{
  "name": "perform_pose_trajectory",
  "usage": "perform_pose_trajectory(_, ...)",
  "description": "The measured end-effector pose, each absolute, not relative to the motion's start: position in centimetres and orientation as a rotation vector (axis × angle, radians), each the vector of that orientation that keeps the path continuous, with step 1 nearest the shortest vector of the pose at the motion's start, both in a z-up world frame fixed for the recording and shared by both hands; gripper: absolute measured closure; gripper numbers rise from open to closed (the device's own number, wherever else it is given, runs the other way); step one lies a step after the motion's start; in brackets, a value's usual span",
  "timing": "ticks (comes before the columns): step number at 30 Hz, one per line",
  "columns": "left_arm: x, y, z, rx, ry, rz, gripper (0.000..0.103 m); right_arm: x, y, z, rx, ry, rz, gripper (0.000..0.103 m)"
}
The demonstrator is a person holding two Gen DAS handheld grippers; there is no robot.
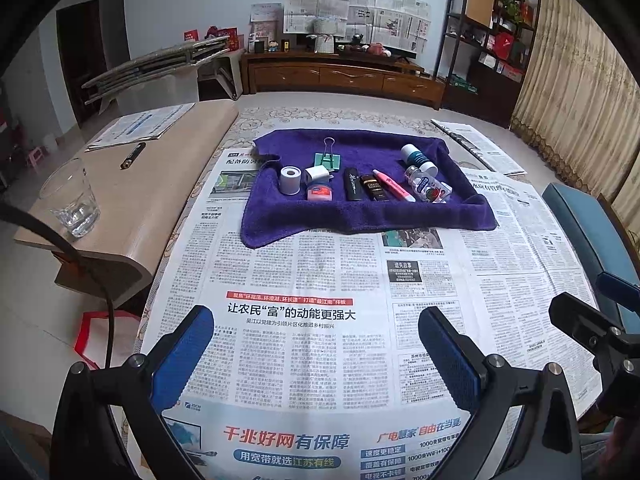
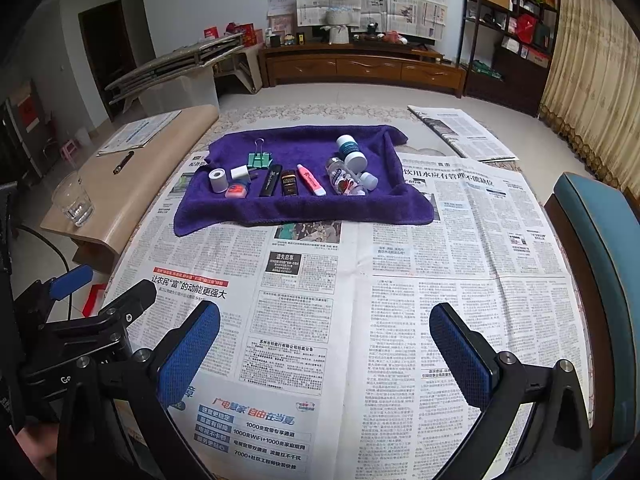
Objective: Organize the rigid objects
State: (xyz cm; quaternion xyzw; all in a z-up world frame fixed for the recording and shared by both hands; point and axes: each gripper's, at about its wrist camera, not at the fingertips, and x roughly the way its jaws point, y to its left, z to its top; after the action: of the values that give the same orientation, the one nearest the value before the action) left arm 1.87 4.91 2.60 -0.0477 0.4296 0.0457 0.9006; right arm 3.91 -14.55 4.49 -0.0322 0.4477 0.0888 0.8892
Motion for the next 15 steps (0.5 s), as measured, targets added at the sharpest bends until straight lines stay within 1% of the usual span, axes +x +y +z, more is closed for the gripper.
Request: perform_pose_trajectory(15,1.8,4.64,2.73,-0.091,0.89,0.092,0.0,3.65,-15.42,4.66,-0.058,0.928,0.178,0.0)
